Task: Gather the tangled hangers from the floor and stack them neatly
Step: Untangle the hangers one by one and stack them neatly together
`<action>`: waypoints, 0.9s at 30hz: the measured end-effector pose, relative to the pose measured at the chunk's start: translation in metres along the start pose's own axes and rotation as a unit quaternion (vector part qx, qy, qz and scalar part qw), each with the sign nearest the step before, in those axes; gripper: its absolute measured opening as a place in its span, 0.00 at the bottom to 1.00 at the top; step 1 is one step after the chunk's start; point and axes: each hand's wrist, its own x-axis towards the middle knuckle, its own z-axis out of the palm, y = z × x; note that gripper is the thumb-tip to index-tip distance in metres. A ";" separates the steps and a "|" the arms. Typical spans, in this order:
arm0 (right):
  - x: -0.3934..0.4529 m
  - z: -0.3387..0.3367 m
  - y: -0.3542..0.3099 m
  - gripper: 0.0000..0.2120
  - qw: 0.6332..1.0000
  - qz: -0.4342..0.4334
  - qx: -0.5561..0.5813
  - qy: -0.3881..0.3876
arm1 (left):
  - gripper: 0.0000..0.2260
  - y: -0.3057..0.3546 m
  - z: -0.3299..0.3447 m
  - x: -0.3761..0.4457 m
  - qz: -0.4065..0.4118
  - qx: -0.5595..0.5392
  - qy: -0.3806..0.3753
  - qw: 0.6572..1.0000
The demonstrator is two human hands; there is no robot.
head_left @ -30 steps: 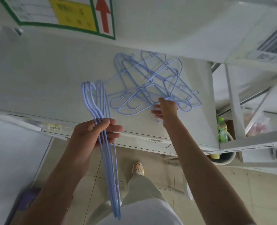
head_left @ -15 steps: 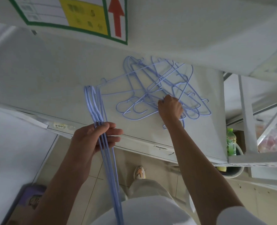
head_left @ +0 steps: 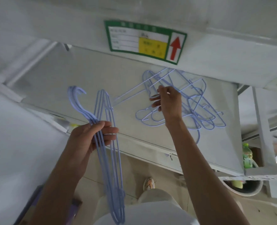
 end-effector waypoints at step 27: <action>-0.239 0.095 -0.039 0.17 0.978 0.144 -0.071 -0.136 | 0.09 -0.055 -0.083 -0.059 -0.016 0.122 -0.119 0.985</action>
